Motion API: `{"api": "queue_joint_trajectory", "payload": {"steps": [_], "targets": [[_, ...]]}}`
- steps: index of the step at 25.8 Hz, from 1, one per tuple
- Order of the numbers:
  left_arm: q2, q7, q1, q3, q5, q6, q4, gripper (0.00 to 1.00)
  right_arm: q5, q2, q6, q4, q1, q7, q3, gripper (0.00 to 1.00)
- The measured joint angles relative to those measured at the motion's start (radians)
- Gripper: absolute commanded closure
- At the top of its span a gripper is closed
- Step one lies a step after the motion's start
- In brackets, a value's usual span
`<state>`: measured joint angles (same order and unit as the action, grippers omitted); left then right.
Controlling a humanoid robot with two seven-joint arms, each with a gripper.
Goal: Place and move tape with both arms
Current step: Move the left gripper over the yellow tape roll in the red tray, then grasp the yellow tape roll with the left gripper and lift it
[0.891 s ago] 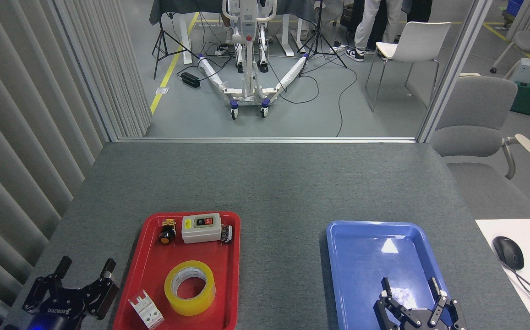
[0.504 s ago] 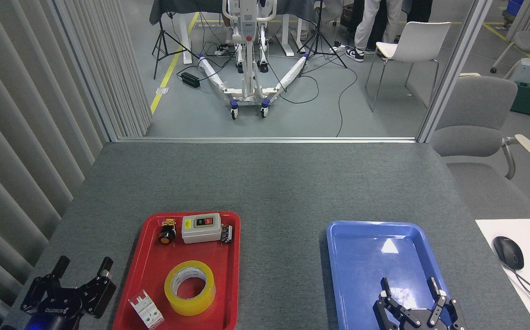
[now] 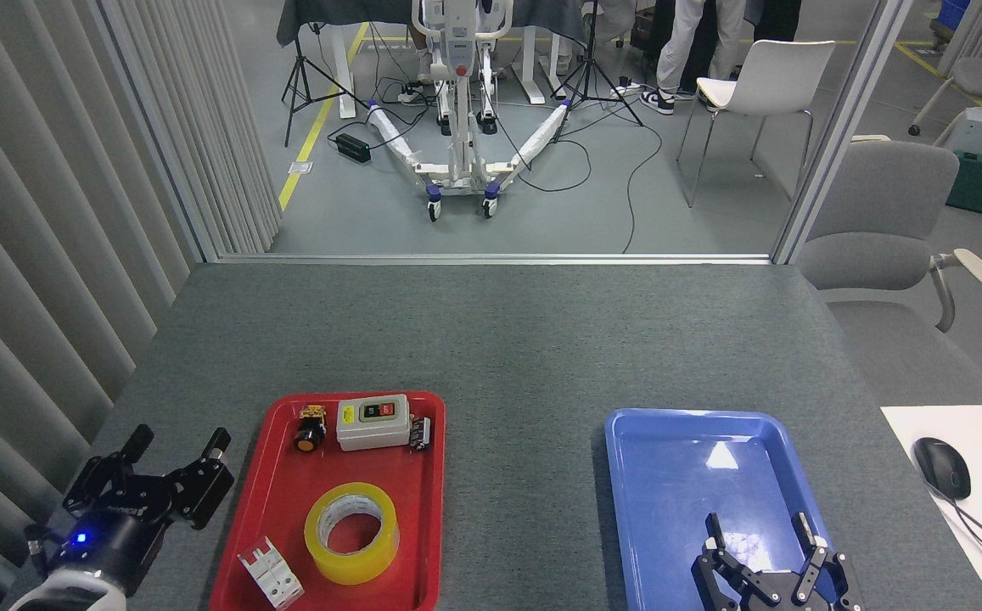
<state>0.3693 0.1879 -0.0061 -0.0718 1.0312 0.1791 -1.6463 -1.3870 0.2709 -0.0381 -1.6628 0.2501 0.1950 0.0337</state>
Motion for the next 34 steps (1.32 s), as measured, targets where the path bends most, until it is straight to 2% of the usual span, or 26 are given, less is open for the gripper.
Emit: {"api": "queue_joint_trajectory", "payload": {"steps": [4, 6, 10, 14, 20, 26, 34], "targets": [[0.084, 0.307, -0.100, 0.101, -0.030, -0.015, -0.027, 0.00, 0.000, 0.001, 0.000, 0.000, 0.000, 0.000, 0.000, 0.01], [0.131, 0.405, -0.150, 0.158, -0.099, -0.016, -0.033, 0.00, 0.000, 0.002, 0.000, 0.000, 0.000, 0.000, 0.000, 0.01], [0.239, 0.483, -0.276, 0.337, -0.292, -0.022, -0.011, 0.00, 0.000, 0.003, 0.000, 0.000, 0.000, 0.000, 0.000, 0.01], [0.279, 0.536, -0.391, 0.497, -0.367, -0.022, 0.055, 0.00, 0.000, 0.003, 0.000, 0.001, 0.000, 0.001, 0.000, 0.01], [0.271, 0.754, -0.490, 0.580, -0.384, -0.019, 0.113, 0.00, 0.000, 0.004, 0.000, 0.001, 0.001, 0.003, 0.000, 0.01], [0.214, 0.946, -0.549, 0.643, -0.385, -0.021, 0.220, 0.00, 0.000, 0.004, -0.002, 0.002, 0.001, 0.002, 0.000, 0.01], [0.137, 1.003, -0.592, 0.666, -0.383, -0.021, 0.303, 0.00, 0.000, 0.001, -0.002, 0.002, 0.001, -0.003, 0.001, 0.01]]}}
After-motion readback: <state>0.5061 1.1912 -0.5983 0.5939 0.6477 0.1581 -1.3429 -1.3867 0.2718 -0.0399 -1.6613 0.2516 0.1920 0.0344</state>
